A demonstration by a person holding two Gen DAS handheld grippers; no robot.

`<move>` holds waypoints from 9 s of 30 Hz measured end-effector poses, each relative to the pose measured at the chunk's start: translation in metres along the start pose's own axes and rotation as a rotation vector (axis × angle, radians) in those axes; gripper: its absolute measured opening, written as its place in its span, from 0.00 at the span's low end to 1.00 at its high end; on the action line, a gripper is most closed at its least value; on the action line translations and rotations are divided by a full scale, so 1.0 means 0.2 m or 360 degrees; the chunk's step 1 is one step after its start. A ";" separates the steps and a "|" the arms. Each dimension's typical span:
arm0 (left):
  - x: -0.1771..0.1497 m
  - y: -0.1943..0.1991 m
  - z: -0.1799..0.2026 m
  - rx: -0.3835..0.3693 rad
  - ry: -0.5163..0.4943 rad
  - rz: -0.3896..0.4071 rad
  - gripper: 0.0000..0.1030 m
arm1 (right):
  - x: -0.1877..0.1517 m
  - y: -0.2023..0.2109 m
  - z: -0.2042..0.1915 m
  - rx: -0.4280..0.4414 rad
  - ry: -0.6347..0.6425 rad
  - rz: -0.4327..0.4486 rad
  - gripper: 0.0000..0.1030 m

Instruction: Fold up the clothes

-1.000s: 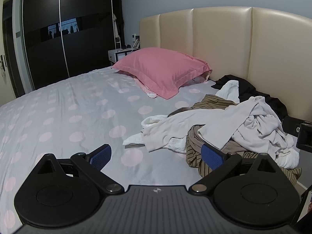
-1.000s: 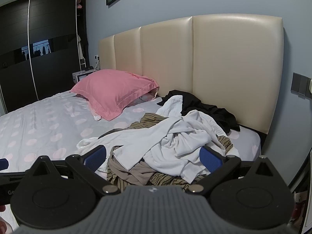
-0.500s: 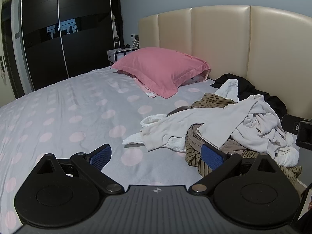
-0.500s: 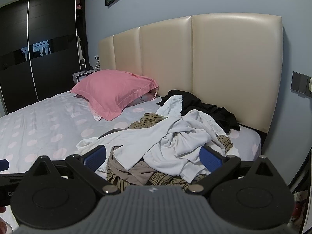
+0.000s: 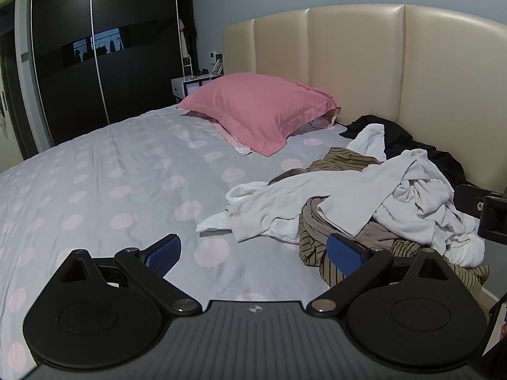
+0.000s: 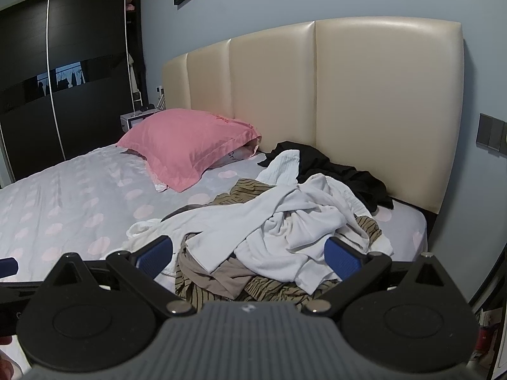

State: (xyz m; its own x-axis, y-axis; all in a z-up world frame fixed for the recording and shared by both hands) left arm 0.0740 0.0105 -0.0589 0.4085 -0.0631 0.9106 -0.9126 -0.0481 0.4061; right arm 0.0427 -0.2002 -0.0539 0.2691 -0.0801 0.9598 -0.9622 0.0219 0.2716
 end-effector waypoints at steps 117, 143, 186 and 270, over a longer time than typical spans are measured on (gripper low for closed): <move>-0.54 -0.26 -0.44 -0.0039 0.0018 -0.0524 0.91 | -0.32 -0.70 -0.22 0.0449 0.0285 -0.0779 0.69; -0.72 -0.51 -0.40 -0.0065 0.0249 -0.0684 0.17 | -0.46 -0.75 -0.29 0.0386 0.0711 -0.0722 0.18; 0.03 0.46 -1.79 0.0997 0.0263 -0.0091 0.15 | 0.08 -0.25 -1.12 0.0970 0.0612 -0.0200 0.16; -1.07 -0.11 -1.11 -0.0073 0.0263 -0.1042 0.73 | -0.85 -1.11 -1.50 0.0956 0.0902 -0.1172 0.72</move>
State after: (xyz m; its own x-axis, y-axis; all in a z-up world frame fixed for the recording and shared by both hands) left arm 0.0030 0.2474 -0.2465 0.8726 0.1179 0.4740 -0.4791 0.0180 0.8776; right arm 0.2230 0.1074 -0.2552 0.6170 0.5967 0.5131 -0.3818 -0.3431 0.8582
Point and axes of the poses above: each gripper's, at about its wrist camera, not at the fingertips, and y roughly against the way its jaws point, z to its right, x to its top, the point moved 9 cm from there along -y, roughly the way its jaws point, and after that the axes turned 10 degrees about z, right-handed, at the moved point
